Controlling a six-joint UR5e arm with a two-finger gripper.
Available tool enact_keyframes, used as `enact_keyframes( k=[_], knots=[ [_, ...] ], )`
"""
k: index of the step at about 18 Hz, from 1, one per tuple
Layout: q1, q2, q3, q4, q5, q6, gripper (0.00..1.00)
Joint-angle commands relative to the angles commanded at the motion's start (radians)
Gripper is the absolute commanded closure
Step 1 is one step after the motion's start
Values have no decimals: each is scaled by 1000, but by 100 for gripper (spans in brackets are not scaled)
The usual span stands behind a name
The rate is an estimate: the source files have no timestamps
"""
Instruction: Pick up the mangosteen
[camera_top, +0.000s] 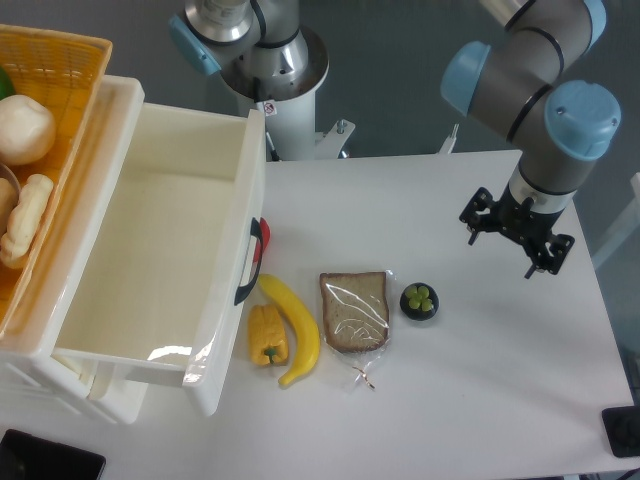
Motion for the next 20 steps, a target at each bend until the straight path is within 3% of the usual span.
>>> enact_keyframes(
  k=[7, 14, 20],
  knots=[
    [-6, 2, -11, 0, -2, -20, 0],
    [-2, 21, -150, 26, -49, -18, 0],
    [-5, 25, -186, 44, -133, -21, 0]
  ],
)
